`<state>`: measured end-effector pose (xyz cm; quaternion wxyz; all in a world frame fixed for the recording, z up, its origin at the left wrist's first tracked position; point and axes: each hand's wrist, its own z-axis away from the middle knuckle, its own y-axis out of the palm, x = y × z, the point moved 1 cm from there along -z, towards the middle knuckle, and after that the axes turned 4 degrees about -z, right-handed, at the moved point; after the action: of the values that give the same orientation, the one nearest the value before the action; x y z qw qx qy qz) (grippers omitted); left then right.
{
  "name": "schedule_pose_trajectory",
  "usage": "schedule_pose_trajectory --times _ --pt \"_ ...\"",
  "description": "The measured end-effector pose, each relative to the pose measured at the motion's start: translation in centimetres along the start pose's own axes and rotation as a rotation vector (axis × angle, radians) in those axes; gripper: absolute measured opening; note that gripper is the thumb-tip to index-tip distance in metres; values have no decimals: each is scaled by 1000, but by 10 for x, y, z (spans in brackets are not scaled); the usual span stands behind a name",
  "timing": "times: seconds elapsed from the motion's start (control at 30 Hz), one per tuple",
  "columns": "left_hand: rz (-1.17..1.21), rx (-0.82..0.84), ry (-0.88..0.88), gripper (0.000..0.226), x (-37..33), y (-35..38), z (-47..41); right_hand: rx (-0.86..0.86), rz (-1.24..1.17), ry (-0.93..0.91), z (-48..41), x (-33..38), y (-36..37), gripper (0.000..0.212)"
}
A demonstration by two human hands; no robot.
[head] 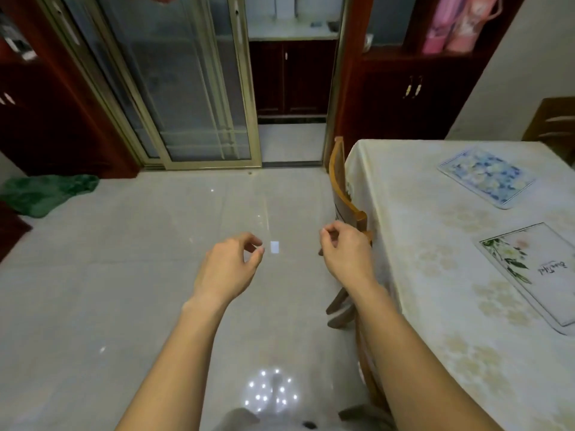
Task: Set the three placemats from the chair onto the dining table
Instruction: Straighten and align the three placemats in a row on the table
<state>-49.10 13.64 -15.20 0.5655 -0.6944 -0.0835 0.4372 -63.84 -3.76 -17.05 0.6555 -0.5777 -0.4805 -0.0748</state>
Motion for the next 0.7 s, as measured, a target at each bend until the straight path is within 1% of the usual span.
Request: schedule_pose_trajectory --times 0.1,0.17,0.23,0.3,0.43,0.5,0.57,0.7 --pt "51 75 71 25 -2 22 -55 -54 27 77 -36 -16 6 18" --pt "73 116 104 19 -1 32 -98 -105 66 106 -63 -19 10 17" --pt "96 118 143 17 4 36 -144 -149 80 147 -94 -18 20 16" --pt "93 133 186 17 7 37 -190 -180 79 176 -128 -10 32 17" --pt "71 218 257 18 1 22 -276 -191 53 224 -195 18 50 16" --pt "60 225 308 20 -8 16 -314 -232 40 254 -227 29 51 15" --pt "39 226 363 21 -21 17 -348 -308 26 278 -254 27 50 15" --pt "-3 307 482 18 -58 45 -397 -419 27 393 -286 -7 40 17"
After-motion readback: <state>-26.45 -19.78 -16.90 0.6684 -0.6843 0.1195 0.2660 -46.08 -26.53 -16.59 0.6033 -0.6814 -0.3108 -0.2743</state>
